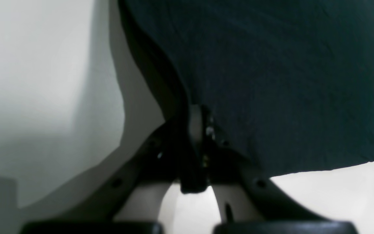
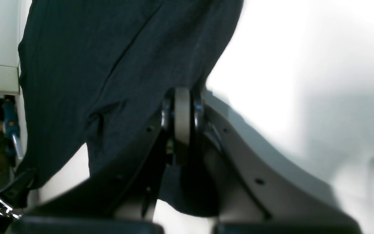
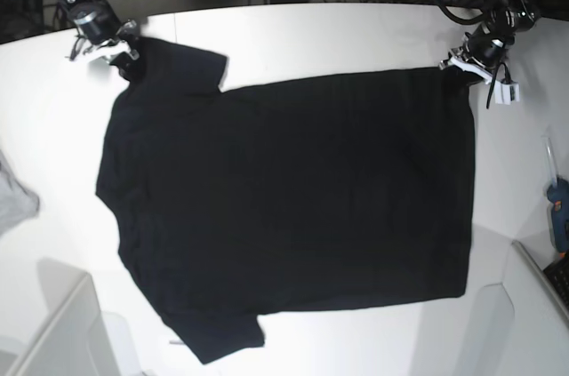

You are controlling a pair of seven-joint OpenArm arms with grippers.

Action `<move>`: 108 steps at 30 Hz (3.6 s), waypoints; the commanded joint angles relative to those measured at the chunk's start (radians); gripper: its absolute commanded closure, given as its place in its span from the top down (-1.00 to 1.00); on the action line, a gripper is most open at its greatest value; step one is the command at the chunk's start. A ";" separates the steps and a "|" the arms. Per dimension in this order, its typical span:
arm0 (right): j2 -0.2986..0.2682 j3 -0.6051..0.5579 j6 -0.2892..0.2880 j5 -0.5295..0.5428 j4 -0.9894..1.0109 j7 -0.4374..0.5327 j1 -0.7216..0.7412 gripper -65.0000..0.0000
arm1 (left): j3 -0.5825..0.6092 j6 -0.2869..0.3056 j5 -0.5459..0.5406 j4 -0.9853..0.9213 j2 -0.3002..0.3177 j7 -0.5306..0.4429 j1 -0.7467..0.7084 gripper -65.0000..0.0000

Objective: Fold the T-shirt properly
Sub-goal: 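Close both grippers on the shirt's shoulder corners, then lift the shirt by its shoulders and drag it toward the robot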

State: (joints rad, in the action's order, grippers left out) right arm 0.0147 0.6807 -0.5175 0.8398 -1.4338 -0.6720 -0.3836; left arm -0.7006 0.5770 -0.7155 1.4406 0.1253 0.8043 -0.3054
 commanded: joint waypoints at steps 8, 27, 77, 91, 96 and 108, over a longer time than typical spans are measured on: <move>-0.002 0.006 0.044 -0.080 -0.126 -0.062 -0.087 -1.00 | 0.005 -0.013 0.049 0.073 0.046 0.051 -0.079 -1.00; 0.055 0.007 0.044 -0.072 -0.333 -0.061 -0.279 -1.00 | 0.005 -0.013 0.050 0.219 0.047 0.048 -0.234 -1.00; 0.044 -0.005 0.078 -0.083 -0.511 -0.220 0.030 -1.00 | -0.026 -0.094 0.040 0.337 0.024 0.054 -0.130 -1.00; 0.060 -0.006 0.078 -0.207 -0.444 -0.233 0.131 -1.00 | -0.027 -0.140 0.040 0.302 0.024 0.054 -0.079 -1.00; 0.055 -0.008 0.078 -0.207 -0.368 -0.233 0.185 -1.00 | -0.032 -0.140 0.043 0.300 0.024 0.092 -0.044 -1.00; 0.026 -0.098 0.110 -0.208 -0.270 -0.226 0.277 -1.00 | -0.032 -0.217 0.043 0.263 0.029 0.160 0.050 -1.00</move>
State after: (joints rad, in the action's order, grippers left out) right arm 0.0517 0.5812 -0.4034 0.6212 -1.6909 -0.9161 -0.1154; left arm -0.7269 0.3649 -0.6594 1.6901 0.1398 0.9802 -0.2600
